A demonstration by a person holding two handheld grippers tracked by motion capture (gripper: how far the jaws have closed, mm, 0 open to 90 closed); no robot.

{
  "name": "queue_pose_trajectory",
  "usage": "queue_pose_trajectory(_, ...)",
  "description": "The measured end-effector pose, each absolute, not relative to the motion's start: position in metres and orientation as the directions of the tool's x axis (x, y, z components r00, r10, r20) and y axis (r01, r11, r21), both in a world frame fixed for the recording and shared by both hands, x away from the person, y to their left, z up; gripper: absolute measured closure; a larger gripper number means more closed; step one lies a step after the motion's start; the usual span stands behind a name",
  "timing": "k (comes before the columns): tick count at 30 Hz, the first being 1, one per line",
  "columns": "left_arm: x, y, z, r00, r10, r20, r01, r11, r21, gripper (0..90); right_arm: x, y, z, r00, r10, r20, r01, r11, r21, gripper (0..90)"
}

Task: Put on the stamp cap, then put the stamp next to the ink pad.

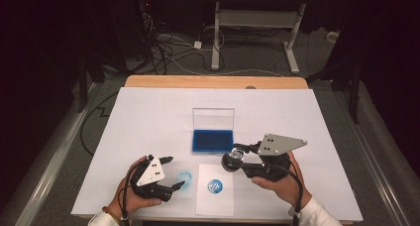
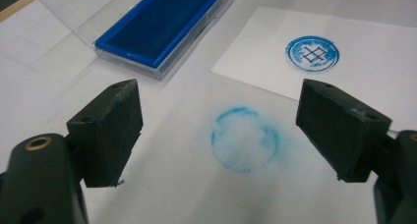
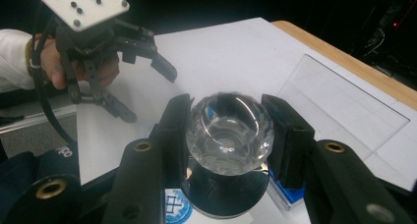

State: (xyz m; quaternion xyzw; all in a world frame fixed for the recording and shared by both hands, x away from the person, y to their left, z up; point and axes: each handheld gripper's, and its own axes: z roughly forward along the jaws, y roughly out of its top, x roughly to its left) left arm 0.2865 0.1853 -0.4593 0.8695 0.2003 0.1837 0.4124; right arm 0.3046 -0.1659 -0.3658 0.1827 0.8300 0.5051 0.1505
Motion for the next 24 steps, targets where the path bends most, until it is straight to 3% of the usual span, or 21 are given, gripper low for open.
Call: queue_pose_trajectory(24, 0.279, 0.218, -0.467, 0.819, 0.556, 0.141, 0.259, -0.578, 0.773, 17.2, 0.319, -0.181, -0.367, -0.849, 0.522, -0.081, 0.18, 0.431, 0.884, 57.5)
